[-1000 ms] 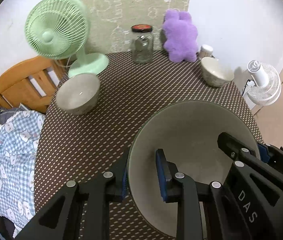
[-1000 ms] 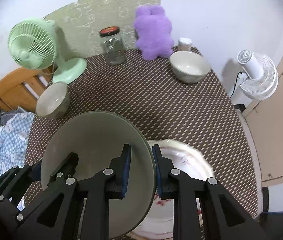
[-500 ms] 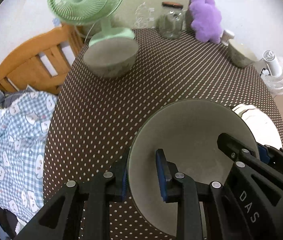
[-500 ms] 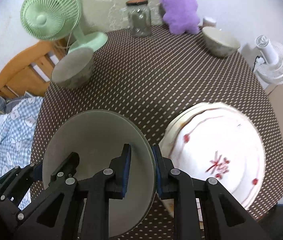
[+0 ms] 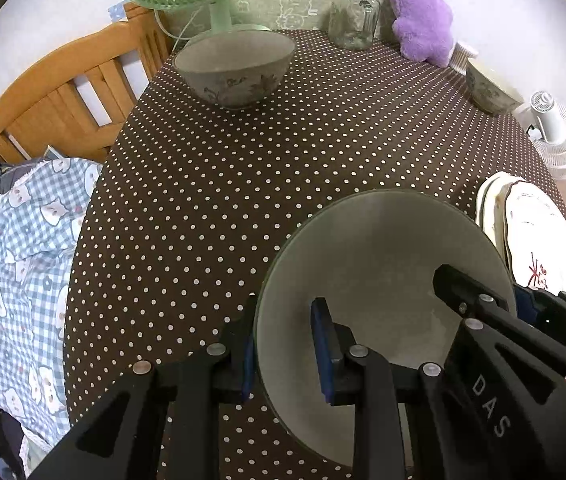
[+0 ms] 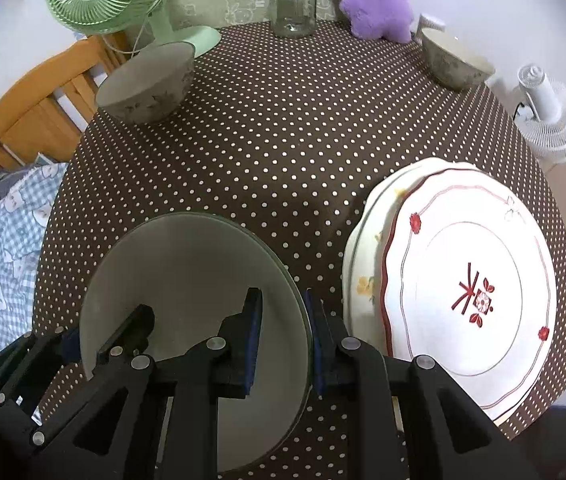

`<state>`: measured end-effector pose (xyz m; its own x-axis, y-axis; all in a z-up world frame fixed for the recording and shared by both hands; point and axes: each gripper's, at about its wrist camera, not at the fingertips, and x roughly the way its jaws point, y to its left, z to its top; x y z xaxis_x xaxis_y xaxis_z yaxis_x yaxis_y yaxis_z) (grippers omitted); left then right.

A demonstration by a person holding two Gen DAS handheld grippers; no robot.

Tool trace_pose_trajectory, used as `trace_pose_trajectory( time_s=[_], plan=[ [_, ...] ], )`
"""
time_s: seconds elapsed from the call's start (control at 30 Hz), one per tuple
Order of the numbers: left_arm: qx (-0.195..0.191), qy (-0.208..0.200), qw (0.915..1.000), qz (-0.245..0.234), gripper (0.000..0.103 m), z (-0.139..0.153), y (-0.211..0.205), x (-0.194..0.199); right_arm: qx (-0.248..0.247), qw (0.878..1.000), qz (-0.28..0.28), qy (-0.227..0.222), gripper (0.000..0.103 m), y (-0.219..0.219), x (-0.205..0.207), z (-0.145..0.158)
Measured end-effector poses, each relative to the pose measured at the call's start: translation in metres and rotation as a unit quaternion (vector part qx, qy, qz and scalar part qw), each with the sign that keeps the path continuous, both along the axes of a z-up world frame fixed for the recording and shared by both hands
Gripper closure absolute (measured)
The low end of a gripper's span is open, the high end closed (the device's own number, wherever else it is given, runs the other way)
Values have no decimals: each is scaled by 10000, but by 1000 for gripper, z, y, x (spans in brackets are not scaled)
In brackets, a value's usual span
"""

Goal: Organize plates and bowls
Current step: 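Lift the grey-green bowl with both tools and carry it beside the plate stack, then lower the bowl onto the table and open both tools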

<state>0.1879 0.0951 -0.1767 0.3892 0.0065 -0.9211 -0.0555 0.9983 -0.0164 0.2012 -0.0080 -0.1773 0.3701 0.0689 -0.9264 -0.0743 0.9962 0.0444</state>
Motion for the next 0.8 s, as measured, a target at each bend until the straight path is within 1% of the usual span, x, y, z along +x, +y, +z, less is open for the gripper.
trace_pose_trajectory(
  time_s=[0.2, 0.27, 0.4, 0.43, 0.47, 0.5, 0.53, 0.57, 0.63, 0.67, 0.8],
  plan=[
    [56, 48, 10000, -49, 80, 1, -1, -2, -18, 10000, -10, 41, 78, 0, 1, 0],
    [43, 73, 9999, -113, 72, 0, -4, 0, 9, 10000, -13, 20, 77, 0, 3, -1],
    [37, 163, 9998, -97, 63, -3, -4, 4, -3, 9999, 86, 51, 76, 0, 3, -1],
    [-12, 169, 9998, -93, 62, -2, -3, 4, 35, 9999, 95, 76, 72, -1, 4, 0],
    [-56, 145, 9998, -78, 55, 0, -1, 4, 53, 9999, 102, 56, 60, -1, 4, 2],
    [-81, 114, 9999, -66, 42, 3, 0, 4, 67, 9999, 104, 4, 51, -1, 3, 5],
    [-105, 63, 9999, -58, 38, 6, 1, 4, 90, 9999, 112, -93, 35, -2, 2, 9],
    [-116, 14, 9999, -69, 35, 10, 4, 4, 103, 9996, 119, -237, 28, -2, 1, 15],
    [-105, -30, 9999, -86, 31, 18, 5, 7, 39, 9991, 138, -393, 27, 0, -1, 27],
    [-107, -61, 9999, -78, 27, 23, 7, 8, 54, 9991, 153, -397, 27, 0, -1, 30],
    [-114, -176, 9998, -74, 22, 40, 10, 9, 205, 9990, 130, -381, 27, 0, 0, 46]
  ],
)
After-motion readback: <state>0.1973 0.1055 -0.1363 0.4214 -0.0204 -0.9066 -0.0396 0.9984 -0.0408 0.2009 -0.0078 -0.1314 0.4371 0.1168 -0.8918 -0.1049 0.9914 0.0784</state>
